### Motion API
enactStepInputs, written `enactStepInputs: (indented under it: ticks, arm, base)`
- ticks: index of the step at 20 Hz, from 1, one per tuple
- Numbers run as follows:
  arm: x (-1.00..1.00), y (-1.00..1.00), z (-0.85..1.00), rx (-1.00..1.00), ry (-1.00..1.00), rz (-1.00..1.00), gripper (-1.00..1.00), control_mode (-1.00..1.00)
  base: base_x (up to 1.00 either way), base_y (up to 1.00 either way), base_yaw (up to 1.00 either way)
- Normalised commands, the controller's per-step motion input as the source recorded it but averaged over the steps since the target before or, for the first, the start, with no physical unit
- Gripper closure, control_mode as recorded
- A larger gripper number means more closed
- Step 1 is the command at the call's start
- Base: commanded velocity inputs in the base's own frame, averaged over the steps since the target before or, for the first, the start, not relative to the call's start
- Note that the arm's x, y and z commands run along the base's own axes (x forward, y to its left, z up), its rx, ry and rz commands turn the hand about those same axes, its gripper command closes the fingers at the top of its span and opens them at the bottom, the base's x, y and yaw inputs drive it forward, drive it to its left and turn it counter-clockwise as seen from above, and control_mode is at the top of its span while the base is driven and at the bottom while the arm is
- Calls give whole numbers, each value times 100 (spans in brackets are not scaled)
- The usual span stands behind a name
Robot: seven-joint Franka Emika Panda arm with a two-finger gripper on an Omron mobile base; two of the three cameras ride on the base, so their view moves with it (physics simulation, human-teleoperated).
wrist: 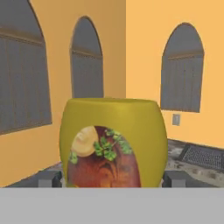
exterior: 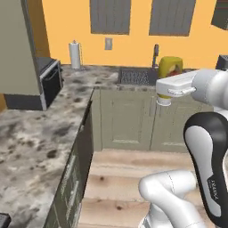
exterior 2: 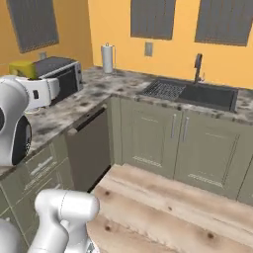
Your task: The dining table condiment station is running low on mustard. Refill the condiment station by opening the cabinet and taking the mustard from the cabinet and placing it on the dining table.
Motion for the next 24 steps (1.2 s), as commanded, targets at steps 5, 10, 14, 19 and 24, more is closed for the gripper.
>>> enactStepInputs:
  ticks: [5, 10, 14, 19, 24]
  arm:
    - [0, 0, 0, 0, 0, 0, 100, 100]
    - [0, 0, 0, 0, 0, 0, 100, 100]
    - [0, 0, 0, 0, 0, 0, 100, 100]
    - [0, 0, 0, 0, 0, 0, 100, 100]
    - [0, 0, 0, 0, 0, 0, 100, 100]
  base:
    - [0, 2, -97]
    - [0, 2, -98]
    - [1, 0, -94]
    - [9, 0, -86]
    - [16, -10, -80]
